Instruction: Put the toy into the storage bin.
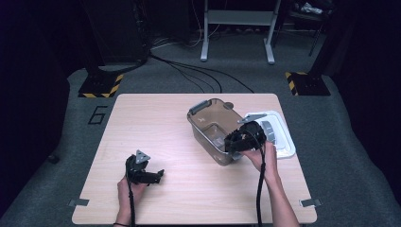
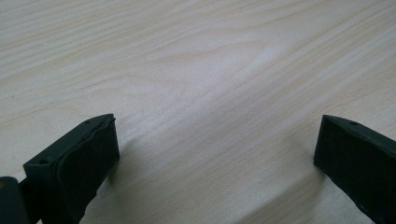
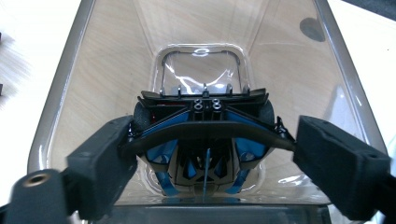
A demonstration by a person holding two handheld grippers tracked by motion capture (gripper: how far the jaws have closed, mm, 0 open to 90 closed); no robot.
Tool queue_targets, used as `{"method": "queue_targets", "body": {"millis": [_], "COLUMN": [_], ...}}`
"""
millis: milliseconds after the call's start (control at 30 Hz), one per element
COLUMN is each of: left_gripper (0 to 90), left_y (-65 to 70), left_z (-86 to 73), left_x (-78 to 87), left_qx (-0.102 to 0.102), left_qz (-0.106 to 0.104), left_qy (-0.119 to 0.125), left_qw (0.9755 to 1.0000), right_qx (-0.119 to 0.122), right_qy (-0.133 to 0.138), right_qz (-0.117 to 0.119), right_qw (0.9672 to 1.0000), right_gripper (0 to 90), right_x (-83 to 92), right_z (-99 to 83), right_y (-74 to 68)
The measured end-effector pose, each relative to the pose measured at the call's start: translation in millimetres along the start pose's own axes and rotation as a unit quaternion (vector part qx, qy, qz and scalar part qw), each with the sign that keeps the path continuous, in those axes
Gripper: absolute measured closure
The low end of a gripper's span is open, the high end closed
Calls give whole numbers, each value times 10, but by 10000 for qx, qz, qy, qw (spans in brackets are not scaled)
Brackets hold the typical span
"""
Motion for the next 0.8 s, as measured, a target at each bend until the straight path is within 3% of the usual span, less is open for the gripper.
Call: {"method": "queue_targets", "body": {"millis": [267, 467, 533, 633, 800], "left_gripper": [0, 0, 0, 0, 0], "left_y": [0, -1, -1, -1, -1], "left_z": [0, 0, 0, 0, 0], "left_x": [0, 0, 0, 0, 0], "left_qx": [-3, -3, -3, -4, -3], "left_qz": [0, 0, 0, 0, 0], "left_qy": [0, 2, 2, 0, 1], "left_qw": [10000, 10000, 10000, 10000, 10000], "right_qx": [-44, -9, -129, -215, -494], "right_qy": [26, 206, 376, 476, 667], "right_qz": [119, 135, 109, 57, -51], "right_qw": [9999, 9997, 9991, 9986, 9965], "right_gripper": [10, 0, 0, 0, 0], "right_x": [93, 295, 434, 504, 645], "right_z": [-48, -104, -142, -165, -246], "right_y": [-9, 33, 110, 171, 407]}}
Point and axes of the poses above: each handheld gripper's, and its own axes: x roughly backward along the jaws, z roughly out of its top, y roughly to its right, the point moved 7 cm from there along -x, roughly forward along the jaws, and after that the axes turned 5 degrees about z, right-handed, at the moved point
